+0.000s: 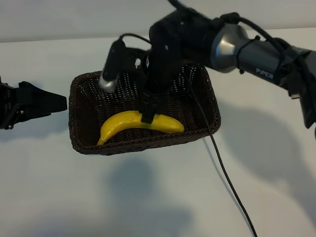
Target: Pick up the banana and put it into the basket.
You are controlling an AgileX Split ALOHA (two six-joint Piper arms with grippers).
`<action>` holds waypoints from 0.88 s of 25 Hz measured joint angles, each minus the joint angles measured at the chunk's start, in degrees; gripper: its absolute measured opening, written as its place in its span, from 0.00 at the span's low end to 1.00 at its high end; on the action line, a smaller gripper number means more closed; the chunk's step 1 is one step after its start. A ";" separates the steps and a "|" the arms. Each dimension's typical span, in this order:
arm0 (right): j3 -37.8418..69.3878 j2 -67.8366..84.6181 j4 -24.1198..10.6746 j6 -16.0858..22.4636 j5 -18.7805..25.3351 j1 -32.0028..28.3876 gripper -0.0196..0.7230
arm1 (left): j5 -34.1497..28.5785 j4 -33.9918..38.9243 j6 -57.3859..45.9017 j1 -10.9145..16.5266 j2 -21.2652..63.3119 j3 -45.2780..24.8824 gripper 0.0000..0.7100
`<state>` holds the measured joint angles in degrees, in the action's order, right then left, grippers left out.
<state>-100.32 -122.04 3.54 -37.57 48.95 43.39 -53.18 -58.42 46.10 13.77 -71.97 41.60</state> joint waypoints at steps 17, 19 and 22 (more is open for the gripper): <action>-10.92 0.53 -8.20 11.97 13.14 -2.83 0.85 | 0.00 0.00 0.18 0.00 0.00 0.00 0.81; -10.92 0.53 -8.51 13.77 13.89 -4.55 0.84 | 0.00 0.00 0.18 0.00 0.00 0.00 0.81; -10.92 0.53 -9.01 17.59 14.88 -8.24 0.84 | 0.05 0.00 0.18 0.00 0.00 0.00 0.81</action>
<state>-111.24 -121.51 -5.47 -19.98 63.83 35.15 -53.13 -58.42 46.28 13.77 -71.97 41.60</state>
